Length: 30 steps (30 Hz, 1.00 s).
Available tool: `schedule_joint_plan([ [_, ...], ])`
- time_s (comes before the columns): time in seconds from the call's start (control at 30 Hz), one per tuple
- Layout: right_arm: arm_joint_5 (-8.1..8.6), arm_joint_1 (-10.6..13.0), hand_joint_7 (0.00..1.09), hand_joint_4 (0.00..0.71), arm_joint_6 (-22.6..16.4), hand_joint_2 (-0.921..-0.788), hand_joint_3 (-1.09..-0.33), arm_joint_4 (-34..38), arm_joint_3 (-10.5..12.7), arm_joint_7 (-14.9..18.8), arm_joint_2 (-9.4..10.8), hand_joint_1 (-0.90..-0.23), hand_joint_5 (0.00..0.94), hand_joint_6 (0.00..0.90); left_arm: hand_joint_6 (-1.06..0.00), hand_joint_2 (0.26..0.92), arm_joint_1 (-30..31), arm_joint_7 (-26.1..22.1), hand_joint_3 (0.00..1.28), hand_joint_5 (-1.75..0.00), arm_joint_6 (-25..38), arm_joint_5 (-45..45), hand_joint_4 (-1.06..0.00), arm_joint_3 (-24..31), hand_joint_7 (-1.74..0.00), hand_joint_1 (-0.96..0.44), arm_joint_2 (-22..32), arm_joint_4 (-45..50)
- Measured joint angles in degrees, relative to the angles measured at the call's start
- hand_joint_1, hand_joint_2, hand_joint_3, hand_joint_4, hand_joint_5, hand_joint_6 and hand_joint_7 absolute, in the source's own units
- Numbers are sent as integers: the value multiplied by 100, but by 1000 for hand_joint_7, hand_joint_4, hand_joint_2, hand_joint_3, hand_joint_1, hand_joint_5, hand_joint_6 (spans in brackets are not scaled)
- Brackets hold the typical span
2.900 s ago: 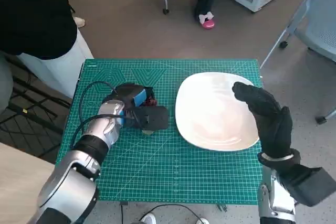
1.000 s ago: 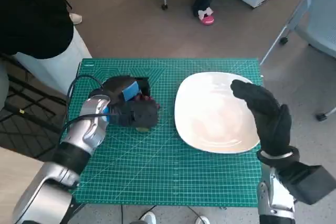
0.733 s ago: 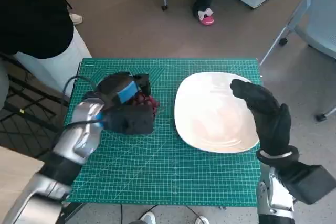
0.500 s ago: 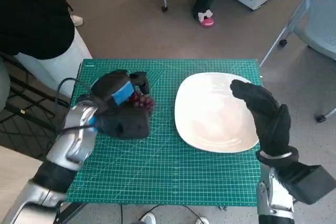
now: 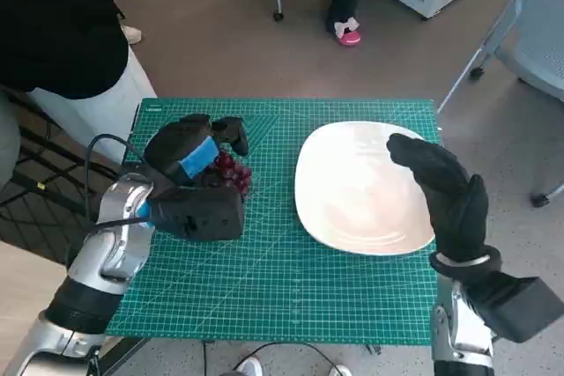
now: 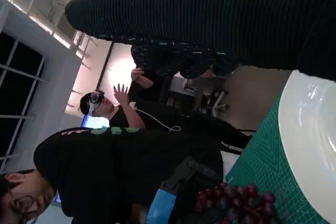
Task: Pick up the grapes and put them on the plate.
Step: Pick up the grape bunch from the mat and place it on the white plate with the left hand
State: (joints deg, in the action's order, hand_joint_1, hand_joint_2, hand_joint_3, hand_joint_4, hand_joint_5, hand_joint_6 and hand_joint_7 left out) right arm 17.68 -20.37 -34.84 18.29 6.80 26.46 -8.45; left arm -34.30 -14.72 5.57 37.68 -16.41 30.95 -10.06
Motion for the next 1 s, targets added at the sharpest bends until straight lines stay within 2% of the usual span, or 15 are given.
schedule_joint_plan([
  [0.87, 0, 0, 454, 360, 3, -921, -879, -1, 9, 0, -3, -631, 1, 6, -497, 921, 1, -21, 190, -1294, -96, -6, -539, 1, -1313, 3, -1, -6],
  [1.0, 0, 0, 454, 360, 3, -921, -879, -1, 10, 0, -3, -631, 1, 6, -509, 921, -3, -64, 188, -1356, -76, -6, -543, 1, -1235, 3, -6, -17],
])
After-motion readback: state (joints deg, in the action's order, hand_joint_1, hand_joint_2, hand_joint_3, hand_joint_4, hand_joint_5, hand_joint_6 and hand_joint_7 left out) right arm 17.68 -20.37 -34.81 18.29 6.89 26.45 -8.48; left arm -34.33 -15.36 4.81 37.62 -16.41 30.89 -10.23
